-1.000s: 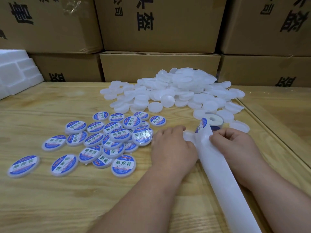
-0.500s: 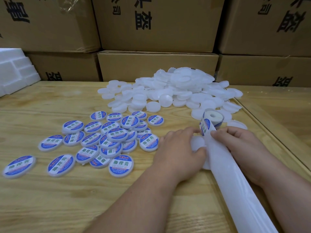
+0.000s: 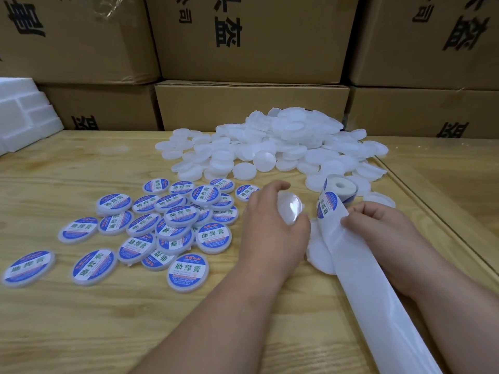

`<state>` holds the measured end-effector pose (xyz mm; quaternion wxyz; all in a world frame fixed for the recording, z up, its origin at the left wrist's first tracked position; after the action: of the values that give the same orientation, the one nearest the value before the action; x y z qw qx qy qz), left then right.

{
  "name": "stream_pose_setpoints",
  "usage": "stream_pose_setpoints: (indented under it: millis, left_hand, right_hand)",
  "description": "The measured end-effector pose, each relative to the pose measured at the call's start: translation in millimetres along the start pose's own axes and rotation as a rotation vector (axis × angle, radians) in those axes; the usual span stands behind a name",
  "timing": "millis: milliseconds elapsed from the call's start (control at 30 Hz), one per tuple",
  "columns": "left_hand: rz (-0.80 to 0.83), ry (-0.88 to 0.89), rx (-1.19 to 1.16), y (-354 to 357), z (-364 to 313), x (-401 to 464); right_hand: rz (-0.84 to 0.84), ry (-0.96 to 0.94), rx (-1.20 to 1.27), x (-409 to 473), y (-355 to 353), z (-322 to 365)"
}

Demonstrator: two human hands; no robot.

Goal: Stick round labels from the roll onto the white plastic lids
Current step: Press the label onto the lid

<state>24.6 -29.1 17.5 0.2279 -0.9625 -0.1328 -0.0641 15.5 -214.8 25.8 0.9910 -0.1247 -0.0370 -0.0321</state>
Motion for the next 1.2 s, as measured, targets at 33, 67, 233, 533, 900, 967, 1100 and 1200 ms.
stream_pose_setpoints:
  millis: [33,67,233,533,900,967,1100,1200]
  left_hand:
    - [0.01,0.015,-0.015,1,0,0]
    - [0.022,0.023,-0.019,1,-1,-1]
    - [0.052,-0.019,-0.021,2,-1,0]
    - [-0.001,-0.034,-0.256,-2,-1,1]
    - [0.23,0.057,-0.265,6,-11,-6]
    - [0.267,0.065,-0.226,8,-12,-6]
    - [0.247,0.059,-0.206,9,-10,-5]
    - [0.224,0.07,-0.195,9,-10,-4]
  right_hand:
    - [0.002,-0.004,0.003,0,0,1]
    - [0.007,-0.007,0.01,-1,1,1]
    - [0.027,-0.021,0.076,-3,3,5]
    - [-0.038,-0.08,0.162,-5,7,6]
    - [0.058,-0.193,0.103,-7,18,9]
    - [0.064,-0.196,0.084,-7,19,9]
    - [0.072,-0.206,0.072,-9,20,11]
    - [0.075,-0.212,0.066,-10,20,12]
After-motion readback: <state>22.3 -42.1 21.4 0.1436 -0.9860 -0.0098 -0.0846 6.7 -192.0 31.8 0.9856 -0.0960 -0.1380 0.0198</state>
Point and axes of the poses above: each hand's wrist, its own x-axis towards the middle knuckle, its own y-axis out of the palm, z = x × y, the point moved 4 cm from there along x, towards the middle knuckle, and after that the axes turned 8 degrees about -y, right-handed, at the moved point
